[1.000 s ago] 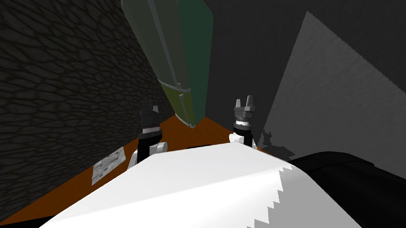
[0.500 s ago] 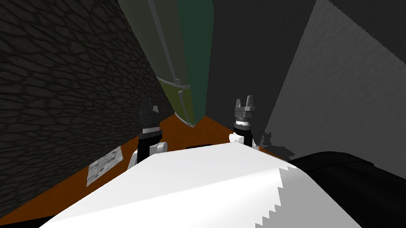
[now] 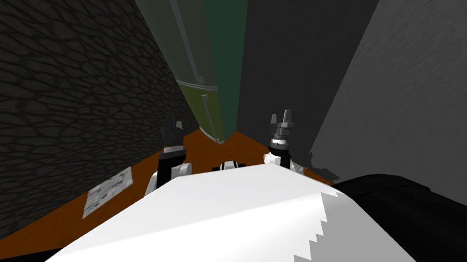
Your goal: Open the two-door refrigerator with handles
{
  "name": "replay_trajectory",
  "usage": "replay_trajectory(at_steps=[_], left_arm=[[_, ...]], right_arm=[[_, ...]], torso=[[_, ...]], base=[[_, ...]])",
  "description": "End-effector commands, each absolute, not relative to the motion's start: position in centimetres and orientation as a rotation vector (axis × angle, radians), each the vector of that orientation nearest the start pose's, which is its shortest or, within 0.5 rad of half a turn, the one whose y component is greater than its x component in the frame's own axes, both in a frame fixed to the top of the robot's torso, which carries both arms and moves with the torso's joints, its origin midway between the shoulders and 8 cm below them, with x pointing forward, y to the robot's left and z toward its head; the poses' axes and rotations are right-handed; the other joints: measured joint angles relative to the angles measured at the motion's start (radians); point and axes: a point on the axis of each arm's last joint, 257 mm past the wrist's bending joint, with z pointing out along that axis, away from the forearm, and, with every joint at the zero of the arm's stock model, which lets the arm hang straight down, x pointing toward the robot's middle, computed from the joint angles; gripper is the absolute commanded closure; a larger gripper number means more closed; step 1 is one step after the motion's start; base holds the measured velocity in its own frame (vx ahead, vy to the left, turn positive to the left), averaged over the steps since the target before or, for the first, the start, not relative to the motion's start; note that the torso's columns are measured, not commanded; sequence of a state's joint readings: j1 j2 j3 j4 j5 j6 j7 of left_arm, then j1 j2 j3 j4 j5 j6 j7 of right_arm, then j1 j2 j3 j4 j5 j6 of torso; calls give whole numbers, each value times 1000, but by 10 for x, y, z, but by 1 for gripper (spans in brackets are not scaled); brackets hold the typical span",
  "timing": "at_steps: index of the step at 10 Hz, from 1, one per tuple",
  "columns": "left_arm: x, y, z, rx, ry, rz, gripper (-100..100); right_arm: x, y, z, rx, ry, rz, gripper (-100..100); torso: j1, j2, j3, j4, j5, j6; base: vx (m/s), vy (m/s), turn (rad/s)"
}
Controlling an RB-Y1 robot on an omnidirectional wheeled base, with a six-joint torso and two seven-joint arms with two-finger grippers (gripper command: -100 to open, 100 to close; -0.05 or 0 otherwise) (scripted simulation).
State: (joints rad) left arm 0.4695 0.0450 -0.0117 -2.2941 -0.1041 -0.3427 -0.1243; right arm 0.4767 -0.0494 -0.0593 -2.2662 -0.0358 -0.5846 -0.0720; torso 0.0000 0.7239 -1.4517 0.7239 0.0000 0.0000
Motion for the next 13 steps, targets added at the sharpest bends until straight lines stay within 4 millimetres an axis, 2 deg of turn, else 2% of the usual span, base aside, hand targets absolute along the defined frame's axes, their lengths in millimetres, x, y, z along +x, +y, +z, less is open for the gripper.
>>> replay_trajectory(at_steps=[1,7,9,10,12,13], left_arm=[[379,259,9,-571,864,-1093,-100],[399,259,20,-572,916,-1058,-100],[406,260,30,-576,923,-1046,-100],[407,260,28,-584,930,-1043,-100],[413,260,39,-585,929,-1033,-100],[415,262,35,-599,942,-1027,-100]], right_arm=[[330,-293,43,586,547,1364,0],[330,-293,43,586,547,1364,0],[330,-293,43,586,547,1364,0],[330,-293,43,586,547,1364,0],[330,-293,43,586,547,1364,0],[330,-293,43,586,547,1364,0]], torso=[[0,8,-20,9,0,0],[0,14,-25,14,0,0],[1,16,-23,15,0,0],[0,14,-24,14,0,0],[0,14,-24,14,0,0],[0,13,-25,14,0,0]], base=[[58,-5,7],[83,-15,7],[68,-8,9],[64,-15,3],[74,-19,10],[72,-12,4]])
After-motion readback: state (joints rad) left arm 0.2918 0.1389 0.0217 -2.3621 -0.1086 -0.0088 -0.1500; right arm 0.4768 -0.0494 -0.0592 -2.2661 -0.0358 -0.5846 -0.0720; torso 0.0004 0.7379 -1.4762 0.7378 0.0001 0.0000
